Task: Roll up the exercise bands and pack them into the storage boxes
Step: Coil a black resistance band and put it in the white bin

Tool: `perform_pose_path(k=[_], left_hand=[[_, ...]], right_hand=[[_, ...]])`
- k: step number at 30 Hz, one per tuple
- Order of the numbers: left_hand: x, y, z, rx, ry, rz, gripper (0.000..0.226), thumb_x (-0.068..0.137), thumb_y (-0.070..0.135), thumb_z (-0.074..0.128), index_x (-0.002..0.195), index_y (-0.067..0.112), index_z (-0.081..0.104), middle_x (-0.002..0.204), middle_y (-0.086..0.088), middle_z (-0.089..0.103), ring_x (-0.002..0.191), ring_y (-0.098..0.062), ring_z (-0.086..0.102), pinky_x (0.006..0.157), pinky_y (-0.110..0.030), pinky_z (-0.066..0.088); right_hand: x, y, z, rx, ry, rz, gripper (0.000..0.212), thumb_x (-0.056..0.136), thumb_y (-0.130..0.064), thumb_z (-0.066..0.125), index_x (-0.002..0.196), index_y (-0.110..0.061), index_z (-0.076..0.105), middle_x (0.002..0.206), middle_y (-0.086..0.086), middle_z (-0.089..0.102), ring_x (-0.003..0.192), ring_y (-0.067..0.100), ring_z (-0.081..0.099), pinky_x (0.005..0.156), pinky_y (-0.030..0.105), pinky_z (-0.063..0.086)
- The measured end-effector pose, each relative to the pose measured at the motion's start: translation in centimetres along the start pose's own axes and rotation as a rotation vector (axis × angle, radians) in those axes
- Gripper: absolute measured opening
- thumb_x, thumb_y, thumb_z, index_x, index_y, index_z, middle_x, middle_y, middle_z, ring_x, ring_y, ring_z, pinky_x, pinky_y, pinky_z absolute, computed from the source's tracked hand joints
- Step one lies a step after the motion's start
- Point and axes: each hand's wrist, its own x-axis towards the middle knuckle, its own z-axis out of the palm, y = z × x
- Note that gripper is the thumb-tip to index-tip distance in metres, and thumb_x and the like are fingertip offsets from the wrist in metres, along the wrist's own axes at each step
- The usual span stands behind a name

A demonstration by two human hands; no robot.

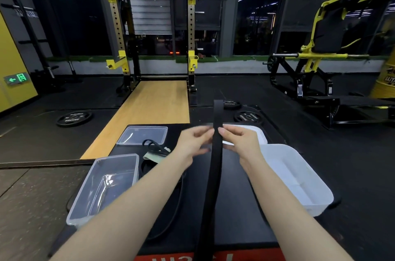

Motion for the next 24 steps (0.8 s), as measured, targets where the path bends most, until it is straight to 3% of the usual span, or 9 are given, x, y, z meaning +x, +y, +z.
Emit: perform_pose_path(k=[4,9,14,20,24], left_hand=[[2.5,-4.4,-0.7,-0.036,0.035,-0.072,0.03,0.087,0.015,0.064,0.117,0.011,0.063,0.096,0.002,0.067,0.088,-0.01,0.064,0.061,-0.019,0.056],[7.1,-7.3,-1.2,-0.038,0.054,-0.144,0.025,0.087,0.015,0.065,0.112,0.015,0.065,0.087,0.006,0.066,0.081,-0.004,0.063,0.064,-0.022,0.053],[12.2,-10.7,-2.0,-0.023,0.108,-0.216,0.029,0.085,0.016,0.068,0.114,0.013,0.066,0.096,0.001,0.068,0.079,-0.008,0.064,0.072,-0.027,0.055],[17.7,-12.6,-1.8,-0.143,0.207,-0.255,0.023,0.085,0.011,0.067,0.108,0.013,0.065,0.086,0.004,0.067,0.067,-0.004,0.063,0.049,-0.013,0.05],[20.8,-13.4,-1.3,-0.236,0.228,-0.269,0.026,0.086,0.014,0.066,0.112,0.012,0.065,0.097,-0.002,0.07,0.073,-0.006,0.065,0.058,-0.014,0.053]], right_hand=[[3.4,4.1,-0.2,-0.042,0.005,0.101,0.026,0.08,-0.01,0.073,0.103,0.002,0.07,0.097,0.018,0.071,0.094,0.031,0.069,0.082,0.042,0.057],[8.4,8.1,-0.3,-0.101,0.014,0.182,0.024,0.079,-0.011,0.074,0.101,0.0,0.071,0.098,0.016,0.071,0.092,0.027,0.069,0.077,0.036,0.059],[13.1,11.9,0.0,-0.128,0.004,0.271,0.024,0.08,-0.008,0.073,0.101,0.002,0.07,0.098,0.018,0.07,0.091,0.03,0.069,0.079,0.039,0.058],[18.2,14.6,0.7,-0.123,0.033,0.318,0.007,0.081,-0.007,0.072,0.087,-0.008,0.069,0.092,0.015,0.07,0.082,0.025,0.069,0.067,0.027,0.058],[21.8,15.2,0.7,-0.117,0.011,0.326,0.013,0.082,-0.007,0.07,0.095,-0.003,0.069,0.091,0.015,0.071,0.076,0.02,0.069,0.059,0.02,0.054]])
